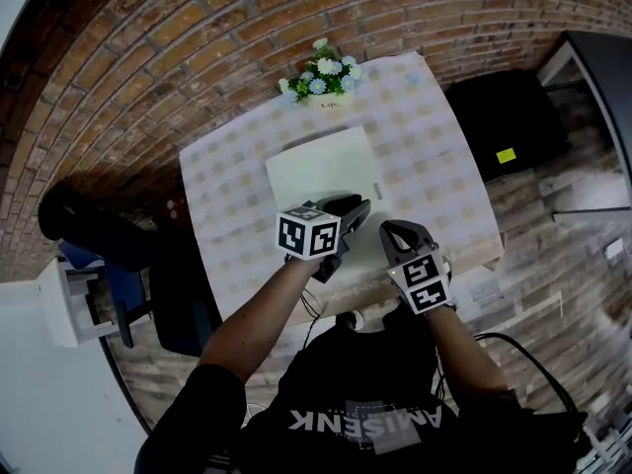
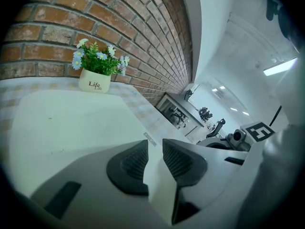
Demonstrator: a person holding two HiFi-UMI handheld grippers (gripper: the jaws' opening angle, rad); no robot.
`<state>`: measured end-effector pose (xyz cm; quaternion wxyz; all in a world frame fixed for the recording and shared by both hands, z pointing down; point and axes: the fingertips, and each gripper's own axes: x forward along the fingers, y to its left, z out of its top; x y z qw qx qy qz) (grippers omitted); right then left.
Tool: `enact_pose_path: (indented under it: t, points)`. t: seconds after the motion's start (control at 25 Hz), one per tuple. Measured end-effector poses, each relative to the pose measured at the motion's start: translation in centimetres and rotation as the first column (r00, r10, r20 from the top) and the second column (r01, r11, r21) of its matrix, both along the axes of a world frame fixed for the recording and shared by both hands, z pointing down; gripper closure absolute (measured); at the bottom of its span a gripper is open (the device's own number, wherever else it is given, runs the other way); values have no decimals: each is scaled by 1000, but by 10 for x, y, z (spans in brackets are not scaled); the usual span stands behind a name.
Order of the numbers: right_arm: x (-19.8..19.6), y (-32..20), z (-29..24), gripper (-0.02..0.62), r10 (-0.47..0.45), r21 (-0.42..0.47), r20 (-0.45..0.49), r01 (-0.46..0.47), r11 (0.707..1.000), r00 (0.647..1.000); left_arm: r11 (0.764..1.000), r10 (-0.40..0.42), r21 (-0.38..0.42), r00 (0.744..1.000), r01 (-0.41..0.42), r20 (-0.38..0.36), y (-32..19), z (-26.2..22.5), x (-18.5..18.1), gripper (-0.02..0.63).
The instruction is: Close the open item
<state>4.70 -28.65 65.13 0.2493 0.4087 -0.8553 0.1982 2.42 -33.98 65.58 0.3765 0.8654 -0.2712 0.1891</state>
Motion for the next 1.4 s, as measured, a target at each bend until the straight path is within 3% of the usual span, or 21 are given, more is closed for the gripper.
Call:
enact_pose_path:
  t: [0.44,0.68,0.84,1.04,1.4]
  points:
    - [-7,-31,19,552,-13,18,-83,15,1000,996,997,61,46,997,-64,55,3,9,8,500]
    - [-7,-43,29,552,-50,32,-123,55,998,991,999,7,50,1000,-6,-9,-3,5,1,505]
    - [-8,-47,29,554,-47,-15,-122,46,999,991,999,-15,28,999,16,-31,-7,7,-4,543]
    - [-13,-67,21,552,-56,21,-99,58,998,993,999,-31,5,998,32,-46,-10,7,-5,546]
    - [-7,-77,34,555,-27,-64,-67,23,998,997,1000,-30,0,998,30,-61,-13,8,-4,551]
